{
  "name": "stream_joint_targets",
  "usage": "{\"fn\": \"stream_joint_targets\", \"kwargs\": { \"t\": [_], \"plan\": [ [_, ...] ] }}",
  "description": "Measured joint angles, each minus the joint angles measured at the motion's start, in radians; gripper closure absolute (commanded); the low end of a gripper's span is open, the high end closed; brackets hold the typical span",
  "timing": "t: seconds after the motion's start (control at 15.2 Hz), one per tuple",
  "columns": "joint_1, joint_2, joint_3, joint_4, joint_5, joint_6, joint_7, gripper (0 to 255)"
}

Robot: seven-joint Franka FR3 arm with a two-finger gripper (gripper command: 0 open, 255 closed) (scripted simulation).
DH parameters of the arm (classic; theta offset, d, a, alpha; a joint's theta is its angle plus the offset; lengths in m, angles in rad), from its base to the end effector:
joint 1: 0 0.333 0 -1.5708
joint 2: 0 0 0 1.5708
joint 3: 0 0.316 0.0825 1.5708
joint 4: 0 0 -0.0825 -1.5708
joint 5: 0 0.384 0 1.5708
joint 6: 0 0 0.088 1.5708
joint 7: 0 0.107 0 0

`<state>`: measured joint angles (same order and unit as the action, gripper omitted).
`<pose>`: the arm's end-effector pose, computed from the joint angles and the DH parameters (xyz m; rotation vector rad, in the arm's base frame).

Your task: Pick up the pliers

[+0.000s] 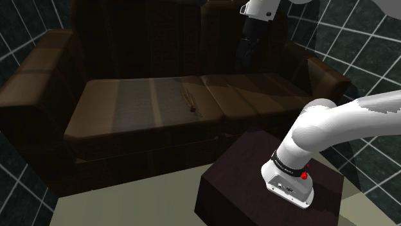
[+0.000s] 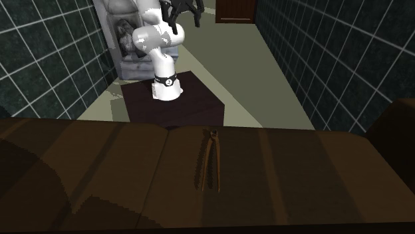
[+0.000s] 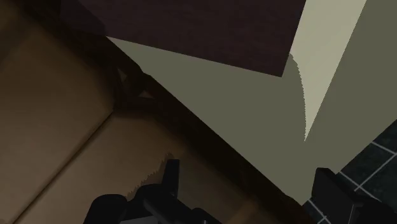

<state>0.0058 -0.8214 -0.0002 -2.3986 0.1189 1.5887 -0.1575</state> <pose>0.2985 0.0142 0.5835 -3.0137 -0.2442 -0.0310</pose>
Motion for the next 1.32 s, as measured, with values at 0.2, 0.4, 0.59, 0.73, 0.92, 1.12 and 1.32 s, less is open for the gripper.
{"fn": "stream_joint_targets", "kwargs": {
  "t": [0.2, 0.4, 0.59, 0.73, 0.92, 1.12, 1.32],
  "plan": [
    [-0.006, 0.032, 0.010, -0.010, 0.006, 0.042, 0.021, 0],
    [-0.020, 0.107, 0.035, -0.016, 0.017, 0.125, 0.074, 0],
    [-0.037, 0.204, 0.056, -0.018, 0.025, 0.224, 0.125, 0],
    [-0.047, 0.274, 0.070, -0.010, 0.029, 0.287, 0.163, 0],
    [-0.065, 0.380, 0.085, 0.015, 0.027, 0.369, 0.215, 0],
    [-0.080, 0.493, 0.101, 0.045, 0.023, 0.454, 0.274, 0],
    [-0.095, 0.606, 0.109, 0.089, 0.013, 0.523, 0.332, 0]
  ]
}}
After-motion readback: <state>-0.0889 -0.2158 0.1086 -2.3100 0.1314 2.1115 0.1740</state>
